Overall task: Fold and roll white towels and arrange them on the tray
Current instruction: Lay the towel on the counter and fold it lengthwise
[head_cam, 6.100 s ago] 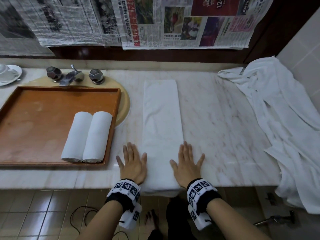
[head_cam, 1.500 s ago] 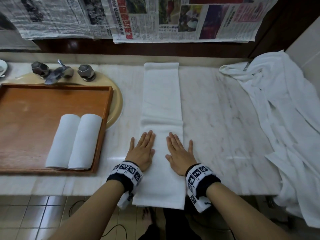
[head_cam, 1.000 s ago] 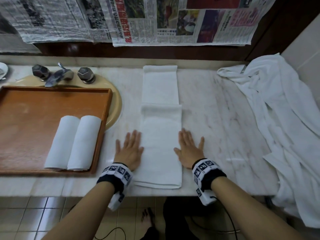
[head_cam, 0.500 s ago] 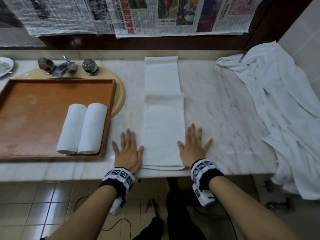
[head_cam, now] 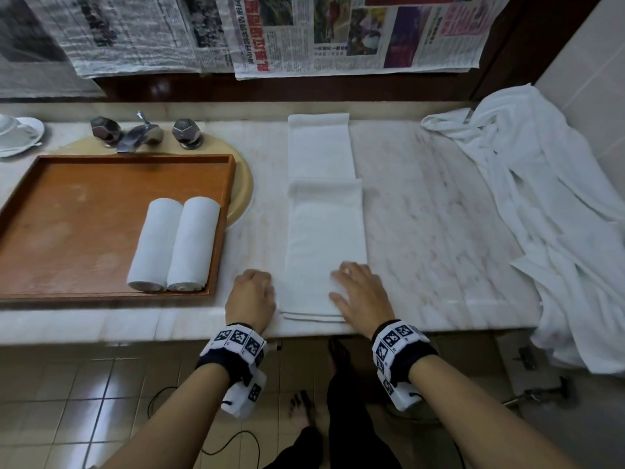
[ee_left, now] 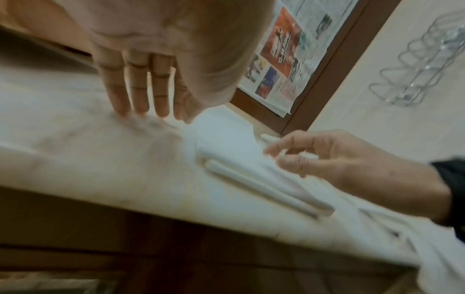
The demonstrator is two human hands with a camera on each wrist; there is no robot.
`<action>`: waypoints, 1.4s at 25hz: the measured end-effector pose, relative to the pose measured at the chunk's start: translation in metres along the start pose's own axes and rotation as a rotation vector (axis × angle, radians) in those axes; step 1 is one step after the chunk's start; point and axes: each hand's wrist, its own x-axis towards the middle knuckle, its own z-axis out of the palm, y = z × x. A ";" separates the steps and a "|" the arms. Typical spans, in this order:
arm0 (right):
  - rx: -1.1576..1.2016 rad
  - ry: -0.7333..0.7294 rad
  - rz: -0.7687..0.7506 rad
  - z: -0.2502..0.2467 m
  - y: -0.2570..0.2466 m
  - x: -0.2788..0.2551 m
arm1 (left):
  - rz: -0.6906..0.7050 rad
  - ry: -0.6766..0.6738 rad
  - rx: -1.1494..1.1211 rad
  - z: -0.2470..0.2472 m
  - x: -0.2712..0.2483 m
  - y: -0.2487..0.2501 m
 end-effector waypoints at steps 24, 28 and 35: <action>0.202 0.056 -0.130 0.016 0.004 -0.035 | -0.271 -0.103 -0.326 0.003 -0.025 0.024; 0.267 0.156 -0.147 0.005 -0.003 -0.032 | -0.363 -0.070 -0.514 0.003 -0.024 0.024; 0.171 -0.074 -0.032 -0.007 0.001 -0.027 | -0.413 -0.108 -0.216 -0.011 -0.011 0.034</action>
